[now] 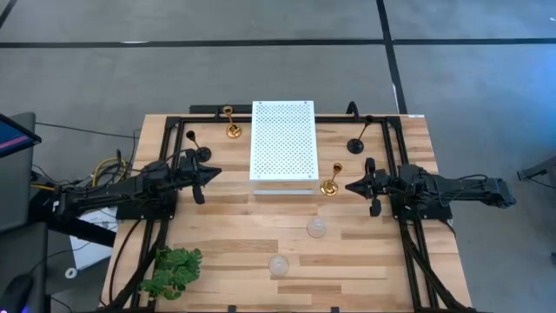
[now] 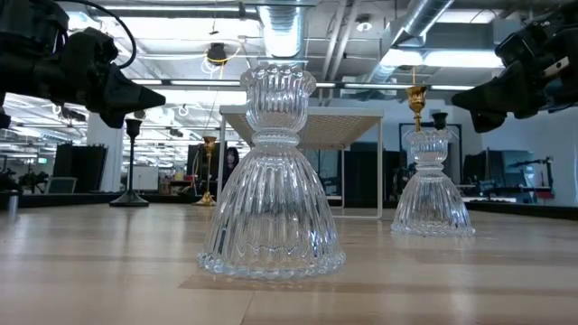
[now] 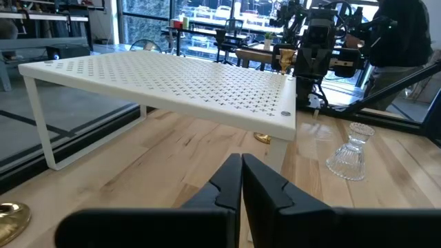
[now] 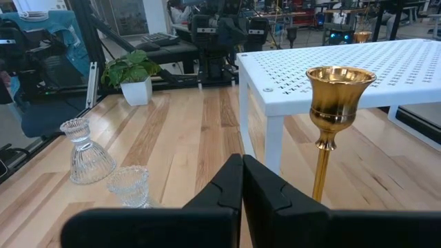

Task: Pick & Place candle stick holders
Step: Put the right black candle holder on the shelf

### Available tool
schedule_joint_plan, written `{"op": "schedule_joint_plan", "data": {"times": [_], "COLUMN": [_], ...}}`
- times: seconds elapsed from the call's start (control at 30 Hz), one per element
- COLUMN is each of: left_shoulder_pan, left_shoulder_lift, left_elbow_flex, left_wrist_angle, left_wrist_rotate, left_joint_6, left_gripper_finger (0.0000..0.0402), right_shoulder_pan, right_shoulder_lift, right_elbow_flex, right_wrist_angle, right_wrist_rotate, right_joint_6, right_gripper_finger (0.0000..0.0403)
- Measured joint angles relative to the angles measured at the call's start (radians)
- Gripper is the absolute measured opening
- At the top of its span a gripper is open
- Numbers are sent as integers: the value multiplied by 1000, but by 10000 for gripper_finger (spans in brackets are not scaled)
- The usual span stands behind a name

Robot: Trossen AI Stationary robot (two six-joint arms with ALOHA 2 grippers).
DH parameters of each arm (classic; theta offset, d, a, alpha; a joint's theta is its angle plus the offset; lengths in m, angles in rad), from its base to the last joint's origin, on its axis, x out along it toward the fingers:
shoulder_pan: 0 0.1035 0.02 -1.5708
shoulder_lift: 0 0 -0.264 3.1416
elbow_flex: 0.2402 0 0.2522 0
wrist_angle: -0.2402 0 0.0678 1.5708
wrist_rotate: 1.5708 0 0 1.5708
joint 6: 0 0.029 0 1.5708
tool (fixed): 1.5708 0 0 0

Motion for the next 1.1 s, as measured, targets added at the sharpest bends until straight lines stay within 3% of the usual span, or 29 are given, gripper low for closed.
{"op": "schedule_joint_plan", "data": {"times": [0.23, 0.6, 0.73, 0.97, 1.1], "left_shoulder_pan": [0, 0, 0, 0, 0], "left_shoulder_lift": [0, 0, 0, 0, 0], "left_elbow_flex": [0, 0, 0, 0, 0], "left_wrist_angle": [0, 5, 13, 23, 26], "left_wrist_rotate": [0, 0, 0, 0, 0], "left_joint_6": [0, -19, -158, -554, -661], "left_gripper_finger": [12, 12, 12, 12, 12], "right_shoulder_pan": [0, 0, 0, 0, 0], "right_shoulder_lift": [0, 0, 0, 0, 0], "right_elbow_flex": [0, 0, 0, 0, -1], "right_wrist_angle": [0, 0, 0, 0, 8], "right_wrist_rotate": [0, 0, 0, 0, 0], "right_joint_6": [9, 328, 330, 333, 333], "right_gripper_finger": [0, 0, 0, 0, 0]}}
